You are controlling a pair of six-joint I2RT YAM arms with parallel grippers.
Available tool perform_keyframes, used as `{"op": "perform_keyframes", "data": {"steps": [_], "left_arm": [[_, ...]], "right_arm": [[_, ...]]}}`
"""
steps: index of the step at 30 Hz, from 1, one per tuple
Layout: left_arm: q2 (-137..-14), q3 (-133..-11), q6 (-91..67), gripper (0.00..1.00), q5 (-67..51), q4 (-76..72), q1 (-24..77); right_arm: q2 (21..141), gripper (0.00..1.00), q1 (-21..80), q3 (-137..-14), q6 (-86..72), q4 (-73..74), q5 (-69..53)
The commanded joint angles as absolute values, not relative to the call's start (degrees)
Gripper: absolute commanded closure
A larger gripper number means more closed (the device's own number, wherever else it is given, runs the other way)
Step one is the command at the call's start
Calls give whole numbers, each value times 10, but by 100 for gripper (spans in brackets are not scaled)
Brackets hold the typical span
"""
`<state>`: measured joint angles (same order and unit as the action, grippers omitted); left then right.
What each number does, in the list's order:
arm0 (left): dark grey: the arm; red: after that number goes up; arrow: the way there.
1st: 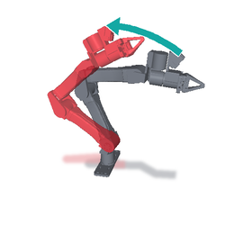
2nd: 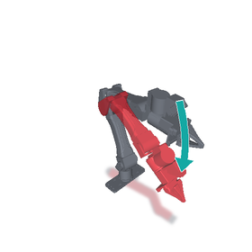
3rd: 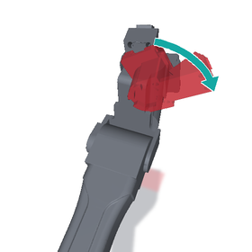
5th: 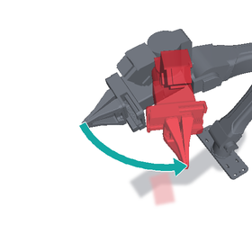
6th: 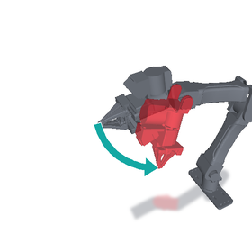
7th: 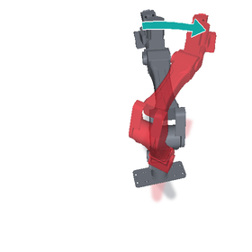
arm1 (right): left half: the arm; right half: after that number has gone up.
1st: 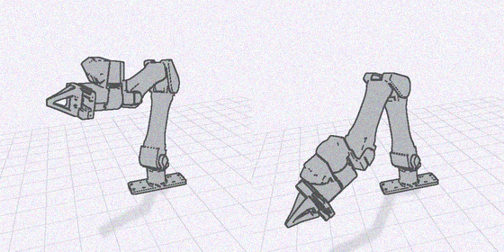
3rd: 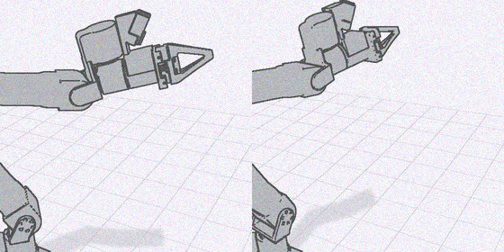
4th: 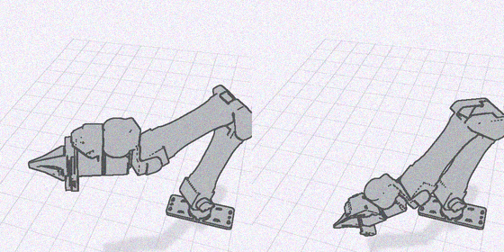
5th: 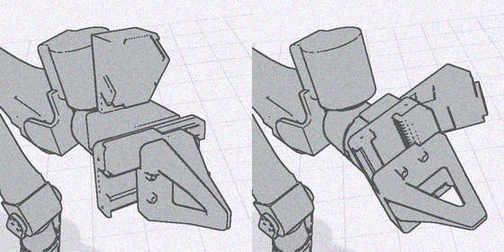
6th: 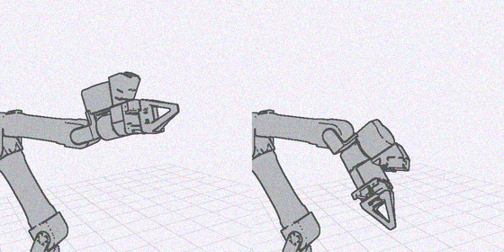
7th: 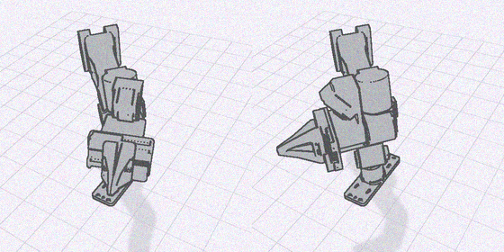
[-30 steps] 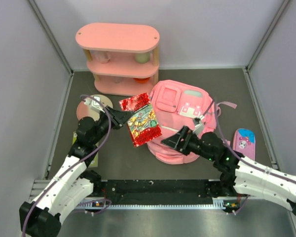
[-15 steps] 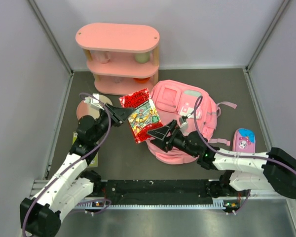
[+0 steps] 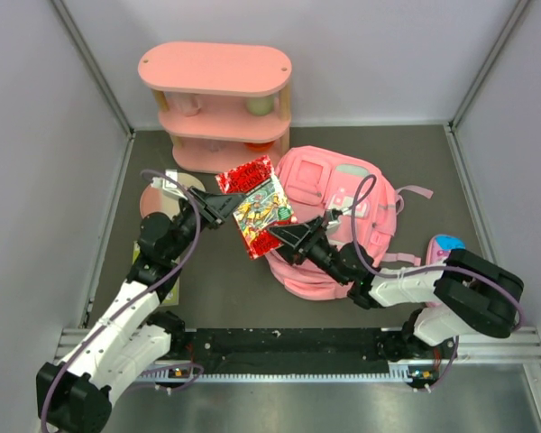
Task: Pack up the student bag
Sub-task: Pick up the book from the center of the board.
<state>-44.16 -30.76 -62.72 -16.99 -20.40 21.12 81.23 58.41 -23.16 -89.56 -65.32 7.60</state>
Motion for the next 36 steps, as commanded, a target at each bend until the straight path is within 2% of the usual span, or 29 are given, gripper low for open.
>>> {"op": "perform_keyframes", "data": {"steps": [1,2,3,4,5,6,8,9,13,16,19,21,22,23,25,26,27,28,31,32,33,34,36], "left_arm": [[-418,-309,-638,100,-170,-267,213],[-417,-307,-640,100,-169,-267,213],[-417,-306,-640,100,-170,-267,213],[-420,-304,-640,100,-171,-267,213],[-421,-303,-640,100,-173,-265,213],[-422,-304,-635,97,-174,-263,213],[-423,-305,-631,82,-171,-253,213],[-423,-303,-627,63,-171,-251,213],[-425,-305,-607,30,-178,-247,213],[-437,-319,-581,23,-202,-230,213],[-456,-330,-568,22,-234,-232,213],[-472,-334,-565,24,-259,-238,213],[-475,-338,-565,29,-267,-237,213],[-480,-339,-565,47,-272,-240,213],[-489,-338,-570,64,-291,-248,213],[-491,-338,-570,84,-296,-255,213],[-498,-339,-570,95,-304,-256,213],[-502,-340,-570,100,-312,-256,213],[-500,-337,-576,100,-306,-250,213],[-490,-332,-582,100,-296,-250,213],[-483,-323,-583,100,-284,-256,213],[-476,-317,-589,100,-263,-261,213],[-466,-303,-611,100,-244,-285,213]], "right_arm": [[812,49,592,-220,-876,-795,125],[809,55,592,-219,-872,-797,127],[806,70,592,-219,-868,-800,126],[805,79,592,-220,-854,-803,121],[800,93,592,-222,-849,-802,113],[796,99,592,-223,-836,-803,108],[778,100,592,-224,-823,-783,95],[767,100,591,-224,-806,-771,90],[716,100,587,-233,-766,-679,55],[679,100,566,-249,-744,-601,3],[658,100,547,-258,-728,-541,-62],[652,100,524,-255,-722,-546,-101],[649,100,514,-256,-723,-544,-117],[646,100,498,-255,-722,-545,-135],[643,100,483,-255,-726,-534,-149],[641,100,476,-254,-726,-533,-155],[640,100,470,-259,-720,-516,-162],[641,100,467,-272,-713,-503,-170],[631,71,465,-263,-697,-483,-163],[618,44,465,-255,-694,-483,-147],[611,31,464,-245,-695,-485,-139],[604,20,465,-223,-700,-493,-123],[589,15,468,-201,-722,-510,-108]]}}
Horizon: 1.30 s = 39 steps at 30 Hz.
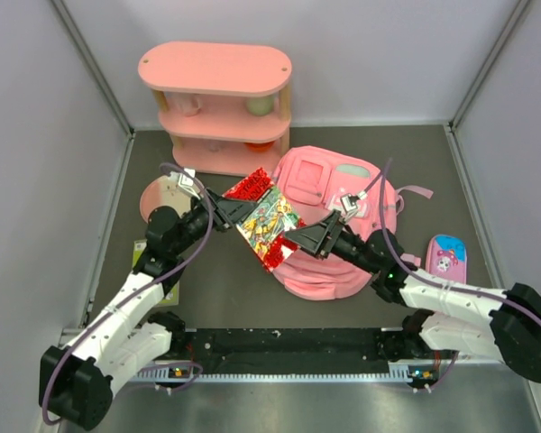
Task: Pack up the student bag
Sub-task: Pick up the book from the center of the board.
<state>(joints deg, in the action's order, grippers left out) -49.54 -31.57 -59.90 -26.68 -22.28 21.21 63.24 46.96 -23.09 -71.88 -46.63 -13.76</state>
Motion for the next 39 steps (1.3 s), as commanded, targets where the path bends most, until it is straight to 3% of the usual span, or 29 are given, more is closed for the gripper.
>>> {"op": "perform_keyframes", "data": {"steps": [1,7,15,21,24,27,29,31,32,33,34,37,38,39], "left_arm": [[-464,-299,-619,100,-238,-300,213],[-490,-288,-672,100,-228,-380,213],[-516,-287,-699,100,-261,-417,213],[-495,-271,-695,100,-254,-401,213],[-491,-267,-693,100,-249,-396,213],[-497,-266,-696,100,-252,-403,213],[-503,-268,-695,100,-257,-404,213],[-509,-273,-680,99,-265,-384,213],[-511,-288,-665,88,-278,-361,213],[-511,-298,-645,70,-284,-333,213],[-509,-309,-596,40,-287,-249,213],[-498,-358,-482,17,-261,-96,214],[-496,-375,-458,2,-244,-5,214],[-497,-383,-437,1,-209,38,214]], "right_arm": [[587,11,473,-186,-730,-515,-93],[618,8,544,-186,-736,-525,-26],[727,8,548,-221,-750,-697,-33],[735,23,548,-220,-740,-737,-2],[717,33,545,-216,-737,-716,16],[715,61,544,-221,-732,-707,6],[715,87,545,-221,-732,-715,3],[704,100,543,-214,-730,-712,7],[694,100,541,-211,-719,-691,11],[680,100,540,-201,-710,-675,18],[633,100,537,-196,-699,-645,41],[486,100,531,-201,-644,-416,124],[443,100,531,-213,-616,-336,155],[407,100,531,-244,-598,-163,185]]}}
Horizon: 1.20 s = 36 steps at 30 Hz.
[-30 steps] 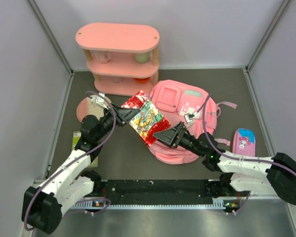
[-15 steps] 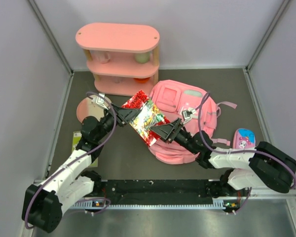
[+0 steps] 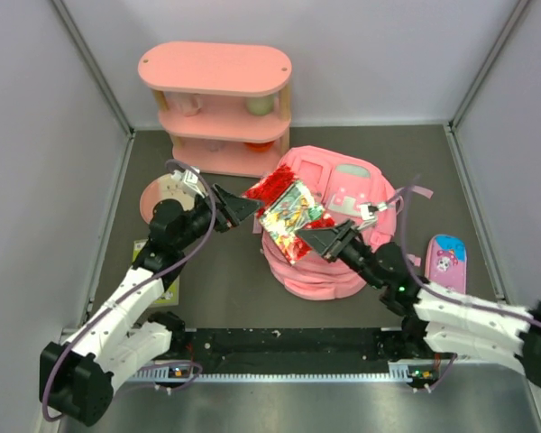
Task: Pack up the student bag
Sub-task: Pick up the book from the center of the board, then place the book in the student bag.
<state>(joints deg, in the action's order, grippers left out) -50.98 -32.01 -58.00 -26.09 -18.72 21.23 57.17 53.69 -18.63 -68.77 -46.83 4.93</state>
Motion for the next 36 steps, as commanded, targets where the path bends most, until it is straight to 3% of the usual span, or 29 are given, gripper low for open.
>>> {"op": "perform_keyframes", "data": {"steps": [1,4,10,19,29,36], "left_arm": [[-509,-390,-402,1,-200,67,214],[-551,-396,-377,1,-195,116,216],[-716,-438,-348,2,-232,91,251],[-881,-510,-335,1,-198,32,279],[-887,-512,-369,1,-220,-76,242],[-985,-563,-399,1,-227,-88,235]], "right_arm": [[378,100,530,-260,-584,-95,249],[280,100,528,-290,-577,109,354],[184,100,527,-299,-632,302,436],[67,100,526,-308,-647,401,439],[-26,100,526,-313,-679,499,409],[-33,100,526,-323,-676,517,407]]}}
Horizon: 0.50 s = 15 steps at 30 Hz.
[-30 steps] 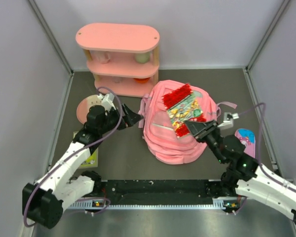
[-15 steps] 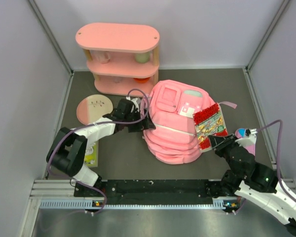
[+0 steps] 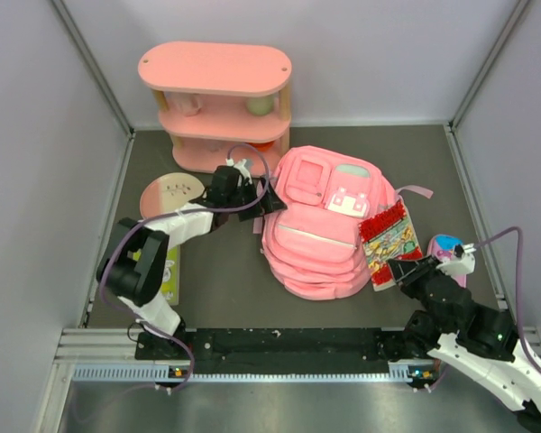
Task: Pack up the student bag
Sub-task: Place the book in the student bag.
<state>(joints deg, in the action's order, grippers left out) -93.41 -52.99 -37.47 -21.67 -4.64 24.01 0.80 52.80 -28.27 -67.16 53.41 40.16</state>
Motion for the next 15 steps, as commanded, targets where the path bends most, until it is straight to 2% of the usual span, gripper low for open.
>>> {"op": "perform_keyframes", "data": {"steps": [1,3,6,9,10,12,15], "left_arm": [[-995,-564,-404,1,-232,-113,234],[-1020,-571,-416,3,-231,-113,232],[-1039,-568,-435,14,-227,-122,227],[-1036,-545,-451,52,-224,-148,222],[-1034,-540,-454,74,-227,-160,221],[-1020,-519,-465,100,-222,-166,220],[-977,-455,-498,100,-183,-200,218]], "right_arm": [[-33,100,526,-324,-676,517,406],[-34,100,526,-327,-676,519,403],[-36,100,526,-329,-675,524,403],[-38,100,526,-330,-672,528,403],[-39,100,526,-330,-672,528,403],[-40,100,526,-330,-674,531,405],[-40,100,526,-329,-673,531,406]]}}
